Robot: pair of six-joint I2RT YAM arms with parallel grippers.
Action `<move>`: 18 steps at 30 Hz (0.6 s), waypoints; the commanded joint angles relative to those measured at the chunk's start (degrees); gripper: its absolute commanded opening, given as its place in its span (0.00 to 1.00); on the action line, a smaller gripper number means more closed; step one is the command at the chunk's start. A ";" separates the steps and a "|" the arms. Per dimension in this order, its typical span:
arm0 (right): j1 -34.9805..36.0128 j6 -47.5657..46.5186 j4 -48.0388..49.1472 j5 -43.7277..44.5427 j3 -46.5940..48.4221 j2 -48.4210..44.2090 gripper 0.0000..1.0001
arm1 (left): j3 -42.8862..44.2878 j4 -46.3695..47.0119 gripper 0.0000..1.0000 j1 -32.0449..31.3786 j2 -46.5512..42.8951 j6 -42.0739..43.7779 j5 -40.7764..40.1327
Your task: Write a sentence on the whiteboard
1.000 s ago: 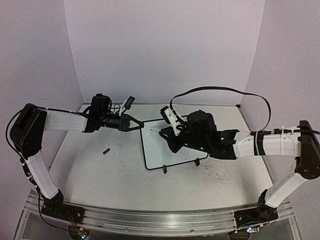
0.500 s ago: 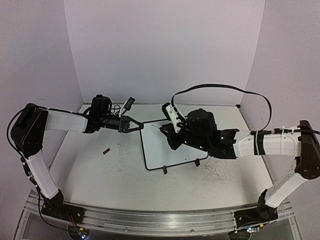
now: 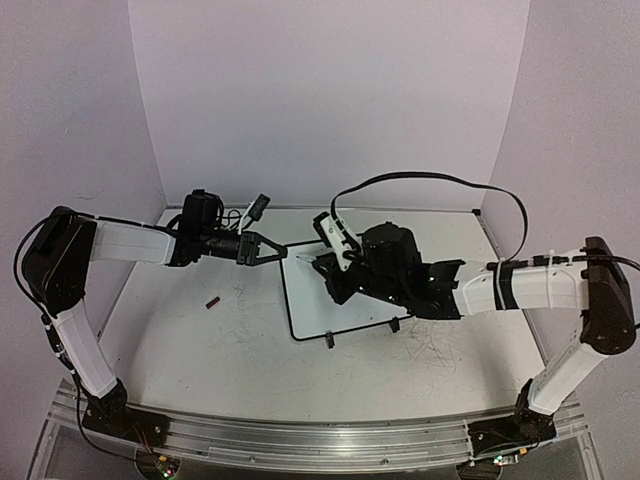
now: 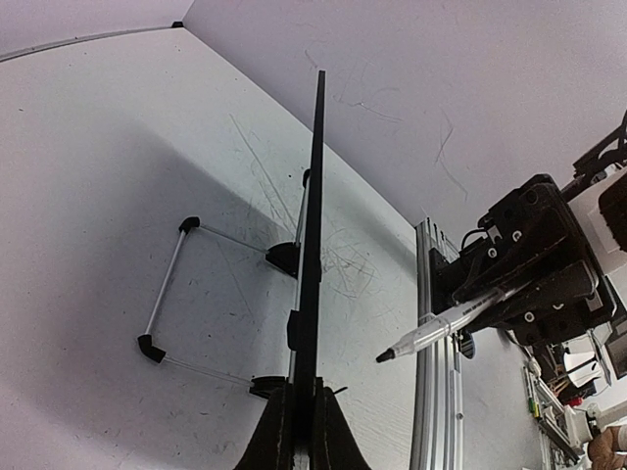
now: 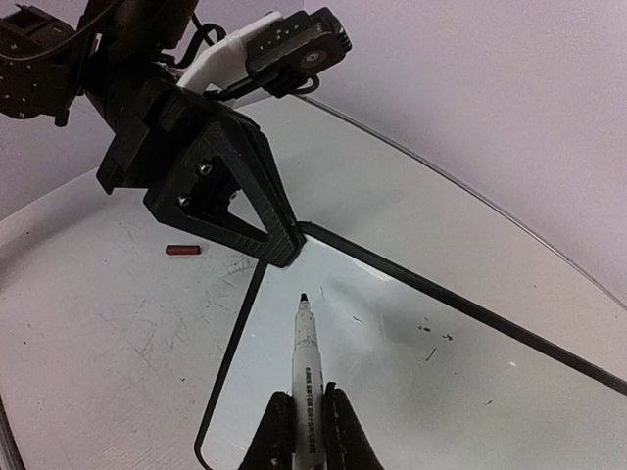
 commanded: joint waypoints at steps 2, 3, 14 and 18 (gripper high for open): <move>0.63 0.37 2.01 -0.13 3.89 1.78 0.00 | 0.13 0.42 0.00 -0.20 0.34 0.26 -1.37; 0.57 0.37 2.01 -0.18 4.06 2.05 0.00 | 0.21 0.42 0.00 -0.20 0.38 0.26 -1.45; 0.61 0.95 1.99 1.98 4.87 4.02 0.00 | 0.57 0.42 0.00 -0.20 0.36 0.00 -1.22; 0.60 0.96 1.97 1.78 4.95 4.01 0.00 | 0.56 0.42 0.00 -0.22 0.27 0.00 -1.25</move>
